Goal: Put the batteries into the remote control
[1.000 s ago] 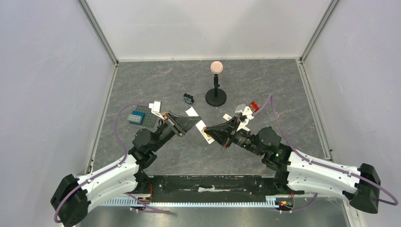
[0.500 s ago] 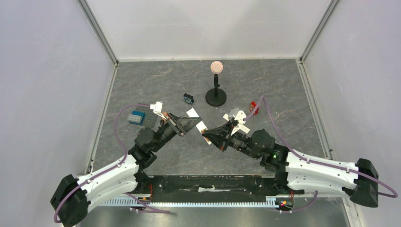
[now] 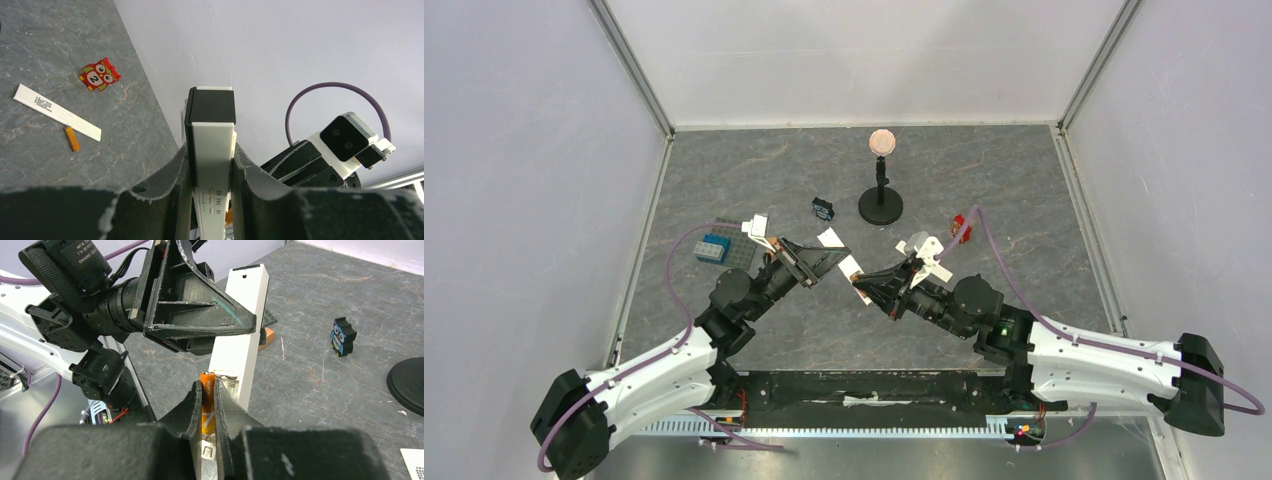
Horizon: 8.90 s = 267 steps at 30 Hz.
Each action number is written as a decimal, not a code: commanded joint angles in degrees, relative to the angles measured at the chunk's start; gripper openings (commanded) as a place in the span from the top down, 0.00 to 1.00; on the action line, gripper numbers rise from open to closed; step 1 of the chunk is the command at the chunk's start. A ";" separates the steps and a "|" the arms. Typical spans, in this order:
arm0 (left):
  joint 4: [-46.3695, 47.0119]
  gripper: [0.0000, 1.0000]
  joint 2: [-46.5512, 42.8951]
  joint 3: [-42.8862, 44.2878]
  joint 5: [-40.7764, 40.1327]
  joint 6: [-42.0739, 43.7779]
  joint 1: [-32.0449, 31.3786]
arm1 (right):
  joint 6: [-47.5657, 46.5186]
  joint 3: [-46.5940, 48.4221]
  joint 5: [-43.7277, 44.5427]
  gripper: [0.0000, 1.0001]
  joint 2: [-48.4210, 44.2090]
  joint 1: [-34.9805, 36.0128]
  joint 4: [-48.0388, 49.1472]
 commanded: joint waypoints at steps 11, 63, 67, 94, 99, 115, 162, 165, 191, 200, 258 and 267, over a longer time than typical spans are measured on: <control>3.04 0.98 0.26 2.65 -0.21 -2.23 -0.31 | 0.09 1.81 0.57 0.85 1.23 0.26 -2.40; 7.97 0.98 1.22 0.44 1.14 -3.12 -0.36 | 62.64 2.25 11.62 0.02 -0.45 0.18 -12.11; 9.48 0.98 1.20 0.01 1.83 -2.25 -0.36 | 65.95 1.09 12.11 0.02 -0.10 0.17 -10.25; 9.03 0.98 -1.35 -1.42 1.89 0.74 -0.44 | 68.87 -0.62 9.82 0.28 2.93 0.08 -6.85; 6.51 0.98 -2.54 -0.53 1.47 -0.37 -0.44 | 68.43 -1.14 9.08 0.36 3.14 0.04 -6.94; 7.55 0.98 -3.35 -1.10 -2.36 -7.59 -0.43 | 65.91 -0.87 5.42 0.61 5.49 0.04 -7.49; -6.86 0.98 -12.14 -4.03 -5.07 -6.61 -0.44 | 46.22 3.25 -6.52 0.32 0.86 -5.67 -12.27; -7.15 0.98 -12.14 -4.12 -4.86 -6.97 -0.44 | 44.78 3.28 -9.21 0.36 2.19 -5.65 -11.75; -31.45 0.98 -16.85 -4.26 -9.43 4.55 -0.44 | 30.43 6.95 3.91 0.19 -4.98 -11.75 -40.78; -26.31 0.98 -13.02 -7.34 -7.72 6.15 -0.37 | 20.17 7.00 14.16 0.32 9.87 -23.15 -45.15; -21.25 0.98 -7.52 -3.98 3.65 18.37 -0.18 | 3.65 2.38 -65.89 1.00 3.34 -25.97 -10.35; -13.01 0.98 -3.81 -3.26 6.31 17.52 -0.18 | -1.44 4.13 -57.19 1.00 3.00 -22.59 -19.12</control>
